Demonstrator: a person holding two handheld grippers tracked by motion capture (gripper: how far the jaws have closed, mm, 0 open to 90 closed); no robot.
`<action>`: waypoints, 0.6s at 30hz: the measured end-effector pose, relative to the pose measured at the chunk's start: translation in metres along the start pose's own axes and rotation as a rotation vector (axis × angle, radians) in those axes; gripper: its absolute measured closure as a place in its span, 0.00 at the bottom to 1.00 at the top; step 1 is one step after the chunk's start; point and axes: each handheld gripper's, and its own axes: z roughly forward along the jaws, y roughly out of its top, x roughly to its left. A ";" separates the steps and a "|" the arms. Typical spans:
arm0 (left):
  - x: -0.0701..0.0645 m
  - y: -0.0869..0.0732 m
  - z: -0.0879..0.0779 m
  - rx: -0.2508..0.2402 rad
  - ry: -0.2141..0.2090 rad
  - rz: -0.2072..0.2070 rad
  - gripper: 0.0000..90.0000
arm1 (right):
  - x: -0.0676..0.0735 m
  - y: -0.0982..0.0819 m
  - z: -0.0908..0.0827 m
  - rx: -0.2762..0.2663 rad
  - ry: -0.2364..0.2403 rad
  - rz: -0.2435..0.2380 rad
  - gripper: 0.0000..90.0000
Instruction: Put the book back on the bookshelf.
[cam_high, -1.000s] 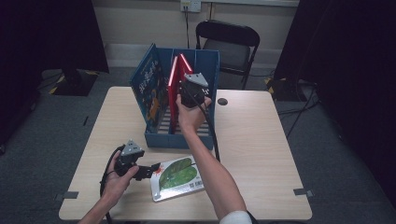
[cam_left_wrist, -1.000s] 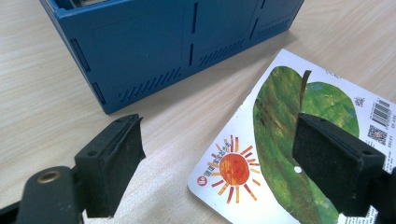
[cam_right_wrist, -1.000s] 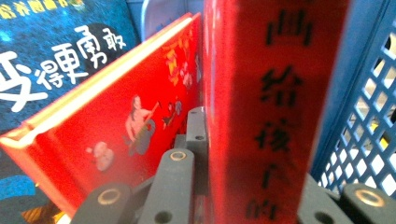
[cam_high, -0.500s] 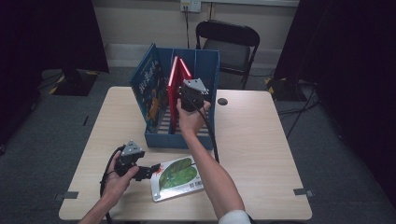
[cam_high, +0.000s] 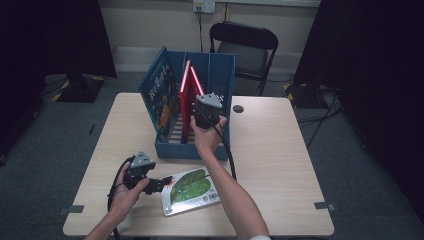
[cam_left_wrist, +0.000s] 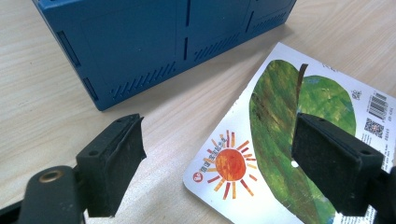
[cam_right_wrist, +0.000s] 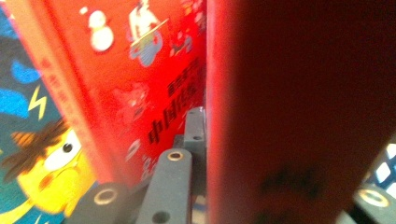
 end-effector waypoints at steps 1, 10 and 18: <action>0.000 0.000 0.000 0.001 -0.001 -0.004 0.19 | 0.000 0.000 0.000 0.000 0.000 0.000 0.87; 0.000 0.000 0.001 0.006 0.001 0.002 0.19 | -0.001 -0.007 -0.010 0.029 0.065 -0.029 0.81; -0.001 0.000 0.002 0.007 -0.002 0.005 0.19 | -0.008 -0.013 -0.020 0.055 0.108 -0.008 0.79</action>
